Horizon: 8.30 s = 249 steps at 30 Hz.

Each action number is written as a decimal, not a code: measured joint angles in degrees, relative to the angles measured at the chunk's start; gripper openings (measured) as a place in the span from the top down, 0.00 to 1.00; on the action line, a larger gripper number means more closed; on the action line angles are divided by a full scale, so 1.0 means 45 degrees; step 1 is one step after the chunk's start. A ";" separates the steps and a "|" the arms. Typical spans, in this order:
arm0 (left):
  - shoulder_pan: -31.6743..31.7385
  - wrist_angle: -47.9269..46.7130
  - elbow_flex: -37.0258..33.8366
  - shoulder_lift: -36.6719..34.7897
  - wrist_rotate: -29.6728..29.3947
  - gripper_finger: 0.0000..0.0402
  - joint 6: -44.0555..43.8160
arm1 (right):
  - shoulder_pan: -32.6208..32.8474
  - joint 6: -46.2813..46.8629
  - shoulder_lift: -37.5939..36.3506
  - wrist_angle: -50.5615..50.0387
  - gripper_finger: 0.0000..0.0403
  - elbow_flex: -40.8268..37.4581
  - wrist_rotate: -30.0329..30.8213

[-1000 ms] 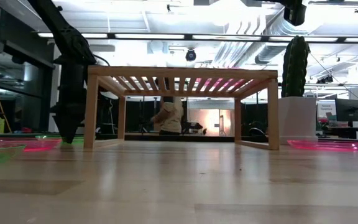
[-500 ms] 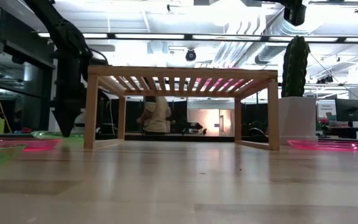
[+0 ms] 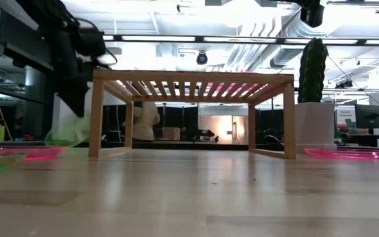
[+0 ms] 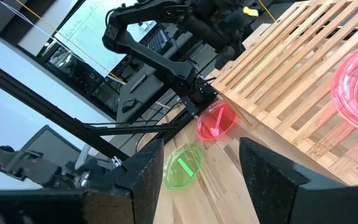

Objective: Place and stack plates onto a shelf
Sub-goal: Put the top green transparent plate on the shelf, then stack the right pink transparent plate on top of the pink transparent plate on the shelf

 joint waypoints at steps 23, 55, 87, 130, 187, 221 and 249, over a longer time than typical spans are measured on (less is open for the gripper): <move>-0.1748 -0.0984 0.5953 -0.1627 -0.1700 1.00 -0.0264 | -0.0002 -0.0035 0.0000 -0.0004 0.52 0.0000 0.0000; -1.0467 -0.5070 1.0201 0.6252 -0.5926 1.00 0.1858 | -0.0003 -0.0019 0.1333 -0.0121 0.52 0.0005 0.0002; -0.9908 -0.4584 1.0201 0.6406 -0.5808 0.80 0.1773 | 0.0000 -0.0073 0.1282 -0.0102 0.52 0.0005 0.0000; -1.1629 1.1912 0.0984 -0.5149 -0.1695 0.66 -0.3220 | 0.0000 -0.1125 0.0939 0.3060 0.52 -0.0010 0.0005; -1.1672 1.2358 0.0643 -0.5392 -0.2467 0.66 -0.2933 | -0.1578 0.1168 0.6276 -1.3011 0.52 -0.0709 -0.0384; -1.1672 1.2362 0.0643 -0.5392 -0.2657 0.66 -0.2914 | -0.3472 -0.3651 1.0126 -1.1466 0.97 -0.0738 -0.0291; -1.1675 1.2361 0.0643 -0.5392 -0.2797 0.66 -0.2919 | 0.1420 -0.0256 0.4372 -0.8936 1.00 0.0257 -0.8095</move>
